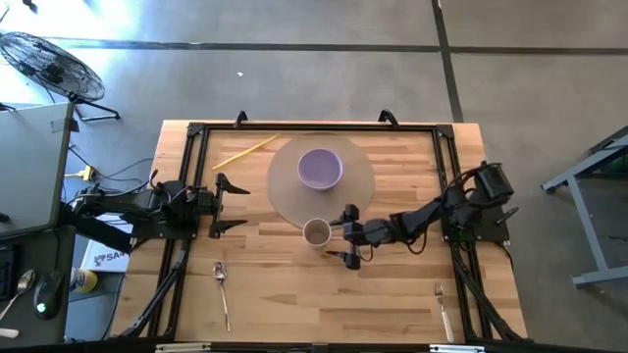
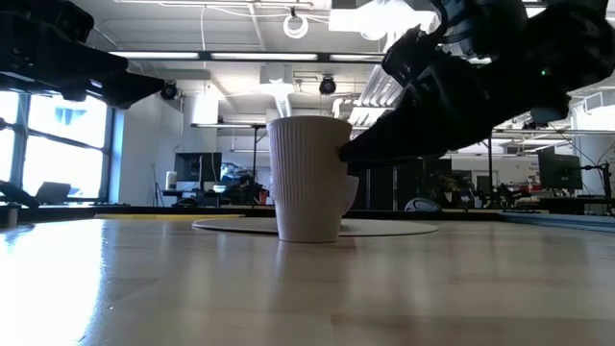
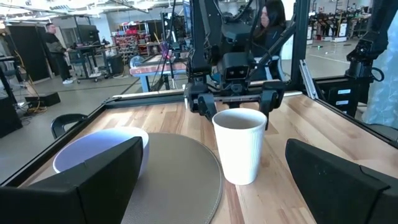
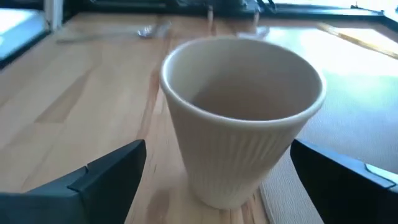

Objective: Pick & Place Utensil
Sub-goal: Put the brown cup to the top right of the purple bowl on the brown mat

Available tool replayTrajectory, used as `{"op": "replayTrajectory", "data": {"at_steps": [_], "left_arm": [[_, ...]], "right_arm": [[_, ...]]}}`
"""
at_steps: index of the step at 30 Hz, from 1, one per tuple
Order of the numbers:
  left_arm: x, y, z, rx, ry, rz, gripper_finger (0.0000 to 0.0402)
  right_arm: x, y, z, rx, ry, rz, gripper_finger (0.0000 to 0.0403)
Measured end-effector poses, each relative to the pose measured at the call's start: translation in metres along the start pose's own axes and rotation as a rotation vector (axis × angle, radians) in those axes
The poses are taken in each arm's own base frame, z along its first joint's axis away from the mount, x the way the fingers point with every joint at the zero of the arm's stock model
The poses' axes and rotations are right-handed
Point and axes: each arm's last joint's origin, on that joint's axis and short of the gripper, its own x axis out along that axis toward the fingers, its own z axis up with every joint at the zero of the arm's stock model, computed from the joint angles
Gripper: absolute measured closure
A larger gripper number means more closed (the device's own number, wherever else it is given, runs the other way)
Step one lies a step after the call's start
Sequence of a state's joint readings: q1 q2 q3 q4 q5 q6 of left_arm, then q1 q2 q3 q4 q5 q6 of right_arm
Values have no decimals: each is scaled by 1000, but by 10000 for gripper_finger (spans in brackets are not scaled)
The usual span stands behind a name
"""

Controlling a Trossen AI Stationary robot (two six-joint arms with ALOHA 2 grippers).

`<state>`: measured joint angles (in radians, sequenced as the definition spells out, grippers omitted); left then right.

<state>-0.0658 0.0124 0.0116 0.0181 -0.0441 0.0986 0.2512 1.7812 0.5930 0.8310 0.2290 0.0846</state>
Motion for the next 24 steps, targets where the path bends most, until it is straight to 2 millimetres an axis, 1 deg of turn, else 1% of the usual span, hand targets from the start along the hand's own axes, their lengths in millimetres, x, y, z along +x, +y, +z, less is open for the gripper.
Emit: {"op": "replayTrajectory", "data": {"at_steps": [4,7,10,15,17,20,24], "left_arm": [[0,0,0,0,0,0,15],[0,0,0,0,0,0,15],[0,0,0,0,0,0,15],[0,0,0,0,0,0,15],[0,0,0,0,0,0,15],[0,0,0,0,0,0,15],[0,0,0,0,0,0,15]], "right_arm": [[9,-5,-8,2,-39,40,7],[16,-4,-11,-15,-71,42,7],[27,-1,-5,-39,-93,21,6],[45,4,12,-75,-137,31,6],[50,5,16,-93,-128,20,6],[55,6,20,-86,-107,20,6],[56,3,21,-19,-97,14,12]]}}
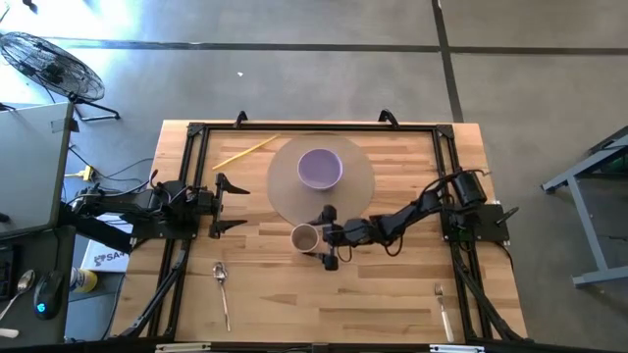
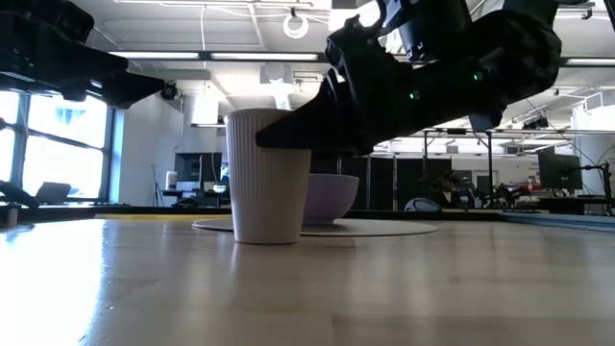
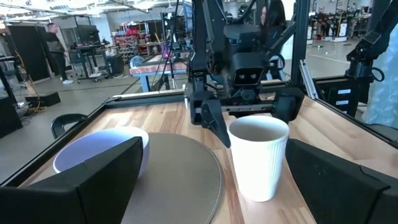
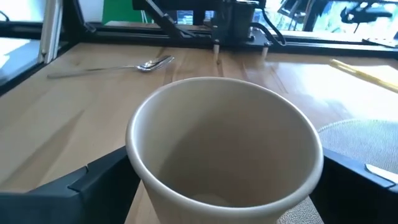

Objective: Pick & Place Utensil
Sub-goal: Put the brown cup to the top right of the purple bowl on the brown mat

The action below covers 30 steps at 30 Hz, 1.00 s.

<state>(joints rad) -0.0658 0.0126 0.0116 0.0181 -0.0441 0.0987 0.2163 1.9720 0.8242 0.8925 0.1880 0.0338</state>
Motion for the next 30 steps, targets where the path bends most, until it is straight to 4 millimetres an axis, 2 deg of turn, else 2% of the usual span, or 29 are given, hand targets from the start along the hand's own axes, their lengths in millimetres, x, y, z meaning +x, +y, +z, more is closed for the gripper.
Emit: {"op": "replayTrajectory", "data": {"at_steps": [9,13,17,21,24,27,30], "left_arm": [[0,0,0,0,0,0,15],[0,0,0,0,0,0,15],[0,0,0,0,0,0,15],[0,0,0,0,0,0,15],[0,0,0,0,0,0,15],[0,0,0,0,0,0,15],[0,0,0,0,0,0,15]], "right_arm": [[-2,-2,6,129,-31,-53,58],[-15,0,35,125,-122,-108,61],[-43,-5,68,97,-190,-235,60],[-79,-25,96,97,-254,-530,59],[-103,-47,104,103,-269,-725,59],[-119,-75,102,131,-279,-876,59],[-127,-108,90,160,-258,-993,59]]}}
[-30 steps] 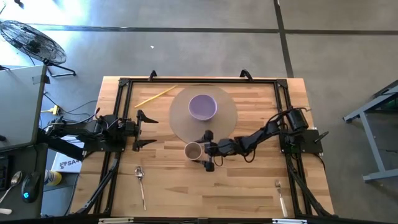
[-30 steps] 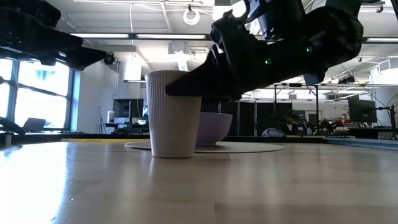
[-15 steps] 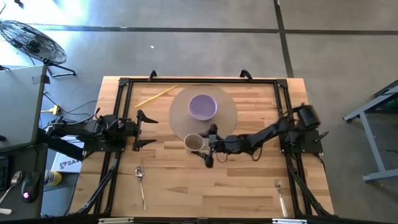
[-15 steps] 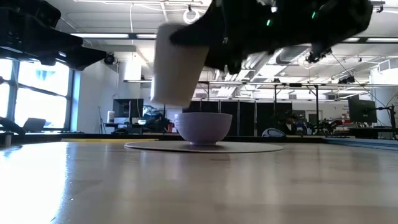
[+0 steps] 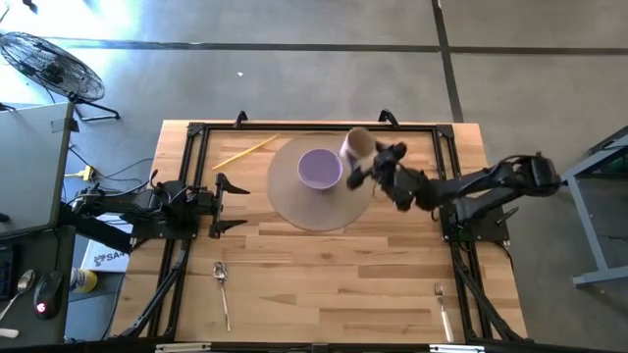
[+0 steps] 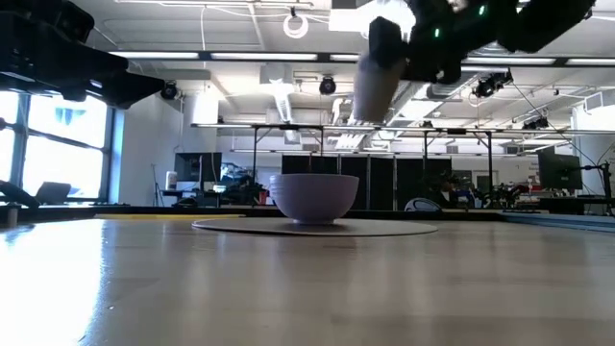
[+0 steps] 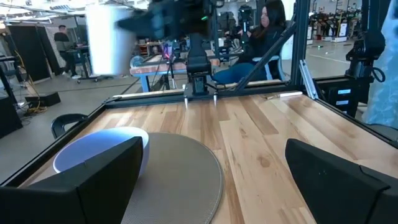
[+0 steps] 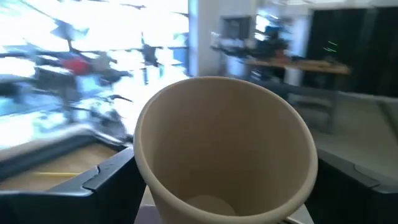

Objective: Pick & Place Utensil
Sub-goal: Put the brown cup to the top right of the purple bowl on the brown mat

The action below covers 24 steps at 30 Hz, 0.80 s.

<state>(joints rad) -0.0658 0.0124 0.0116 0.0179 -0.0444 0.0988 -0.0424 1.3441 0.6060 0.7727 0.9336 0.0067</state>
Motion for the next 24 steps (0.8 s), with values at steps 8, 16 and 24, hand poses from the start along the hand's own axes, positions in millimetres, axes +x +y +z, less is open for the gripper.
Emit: {"op": "replayTrajectory", "data": {"at_steps": [8,16,24], "left_arm": [[0,0,0,0,0,0,15],[0,0,0,0,0,0,15],[0,0,0,0,0,0,15]], "right_arm": [[55,-52,-47,-1,172,-59,59],[81,-65,-88,-4,247,-69,59],[90,-68,-106,-49,270,-10,56]]}}
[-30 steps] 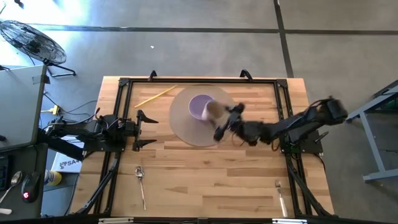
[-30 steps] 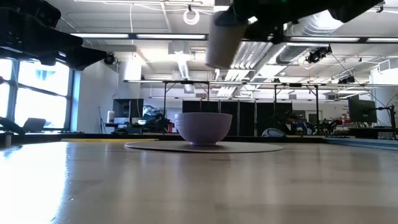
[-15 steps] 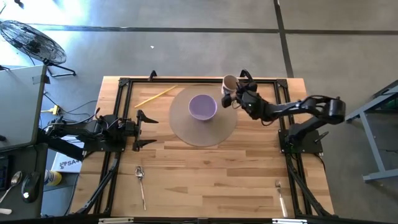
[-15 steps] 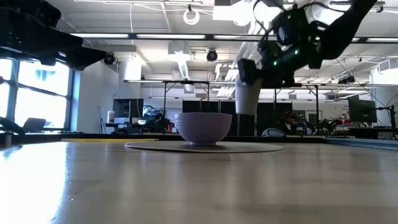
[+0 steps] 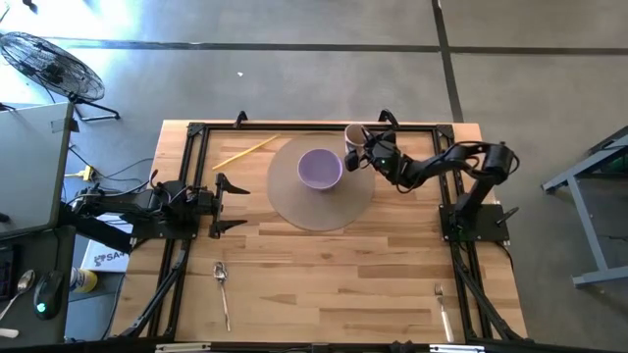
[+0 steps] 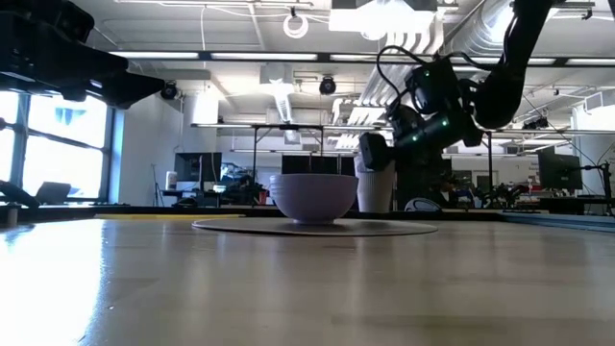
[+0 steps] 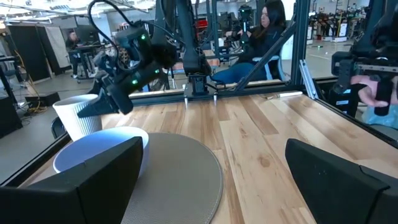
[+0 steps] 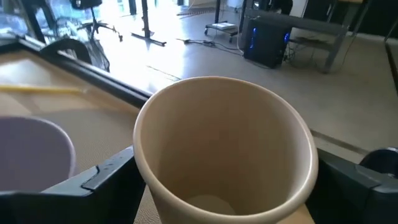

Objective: Pick & Place Utensil
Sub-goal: Put the brown cup to the top right of the purple bowl on the brown mat

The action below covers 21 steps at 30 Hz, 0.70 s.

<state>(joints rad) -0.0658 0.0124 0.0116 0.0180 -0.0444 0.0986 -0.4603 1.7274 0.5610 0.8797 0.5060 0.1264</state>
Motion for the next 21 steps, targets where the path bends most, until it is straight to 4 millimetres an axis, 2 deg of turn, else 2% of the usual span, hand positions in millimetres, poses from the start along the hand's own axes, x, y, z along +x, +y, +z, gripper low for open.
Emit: {"op": "replayTrajectory", "data": {"at_steps": [9,21], "left_arm": [[0,0,0,0,0,0,15],[0,0,0,0,0,0,15]], "right_arm": [[1,1,-2,-59,10,28,9],[2,-3,-11,-59,96,4,5]]}}
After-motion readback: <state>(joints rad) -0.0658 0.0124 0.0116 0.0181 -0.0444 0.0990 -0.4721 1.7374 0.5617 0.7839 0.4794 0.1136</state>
